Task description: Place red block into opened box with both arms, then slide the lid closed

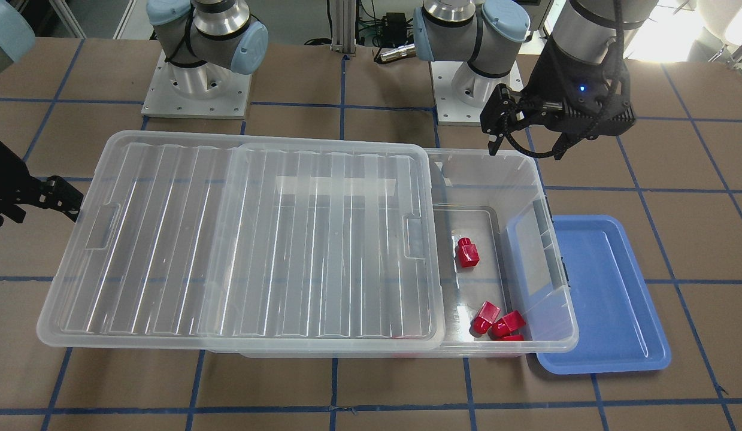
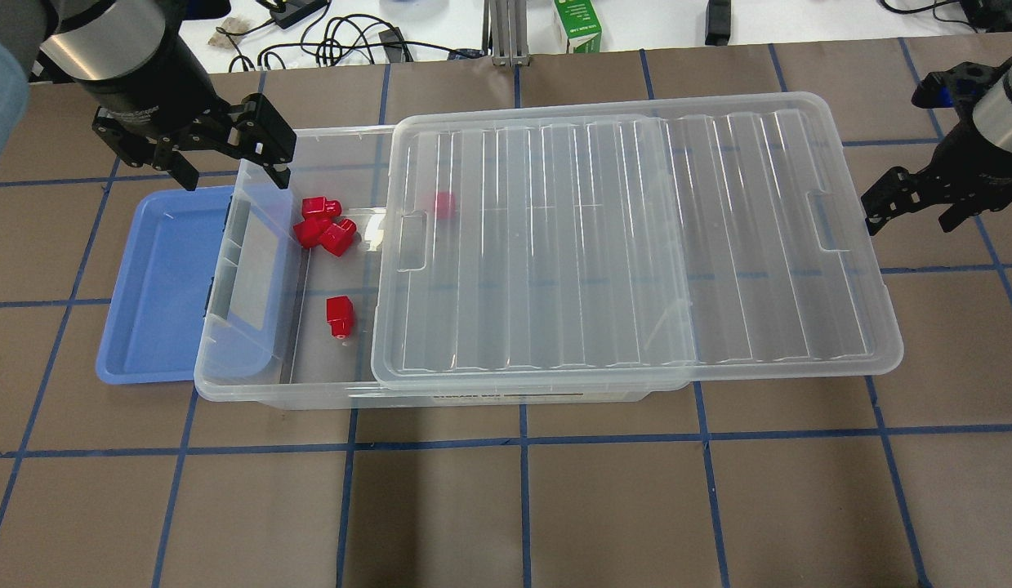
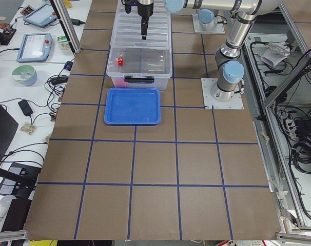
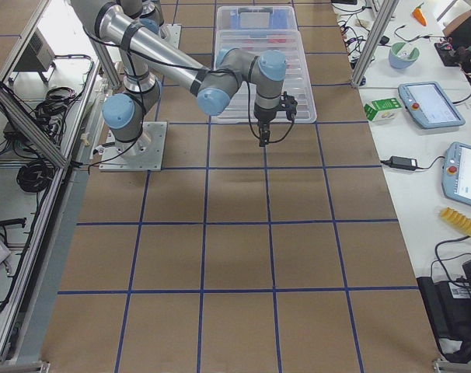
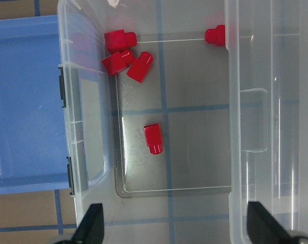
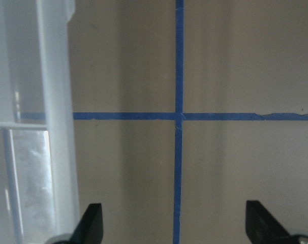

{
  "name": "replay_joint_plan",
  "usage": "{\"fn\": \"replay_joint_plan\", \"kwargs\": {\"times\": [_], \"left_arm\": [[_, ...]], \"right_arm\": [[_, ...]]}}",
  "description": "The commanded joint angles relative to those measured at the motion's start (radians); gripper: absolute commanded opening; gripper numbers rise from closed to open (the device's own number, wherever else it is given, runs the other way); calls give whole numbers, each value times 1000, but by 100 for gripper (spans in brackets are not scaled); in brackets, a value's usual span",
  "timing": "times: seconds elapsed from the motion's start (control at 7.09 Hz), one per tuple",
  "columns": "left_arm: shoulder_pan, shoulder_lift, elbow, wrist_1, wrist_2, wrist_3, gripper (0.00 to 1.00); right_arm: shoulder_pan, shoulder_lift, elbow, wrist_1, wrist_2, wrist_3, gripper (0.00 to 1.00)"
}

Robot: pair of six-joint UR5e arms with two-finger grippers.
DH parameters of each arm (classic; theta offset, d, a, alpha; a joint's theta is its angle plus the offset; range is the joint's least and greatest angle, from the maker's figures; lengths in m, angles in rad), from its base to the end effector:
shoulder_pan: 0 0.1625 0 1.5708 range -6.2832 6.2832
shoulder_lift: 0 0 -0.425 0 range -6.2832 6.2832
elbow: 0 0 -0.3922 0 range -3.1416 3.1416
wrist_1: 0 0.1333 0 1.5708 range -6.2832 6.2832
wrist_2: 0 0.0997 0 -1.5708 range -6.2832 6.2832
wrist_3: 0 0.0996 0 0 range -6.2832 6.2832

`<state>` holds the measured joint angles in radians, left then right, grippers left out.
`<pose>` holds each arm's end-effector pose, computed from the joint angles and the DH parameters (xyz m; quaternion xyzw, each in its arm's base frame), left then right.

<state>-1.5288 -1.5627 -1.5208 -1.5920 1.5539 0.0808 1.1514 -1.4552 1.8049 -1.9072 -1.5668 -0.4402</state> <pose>-0.1142 -0.4966 0.5144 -0.0196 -0.9996 0.0189 0.0073 -0.0879 -0.5256 0.3494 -0.0104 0.9999 0.0052 0.0046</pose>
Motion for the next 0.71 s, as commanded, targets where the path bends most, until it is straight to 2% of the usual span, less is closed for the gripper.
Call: {"fn": "replay_joint_plan", "kwargs": {"times": [0.0, 0.56], "left_arm": [[4, -8, 5, -10, -1, 1, 100], [4, -5, 4, -6, 0, 1, 100]], "right_arm": [[69, -1, 2, -1, 1, 61, 100], [278, 1, -4, -13, 22, 354, 100]]}}
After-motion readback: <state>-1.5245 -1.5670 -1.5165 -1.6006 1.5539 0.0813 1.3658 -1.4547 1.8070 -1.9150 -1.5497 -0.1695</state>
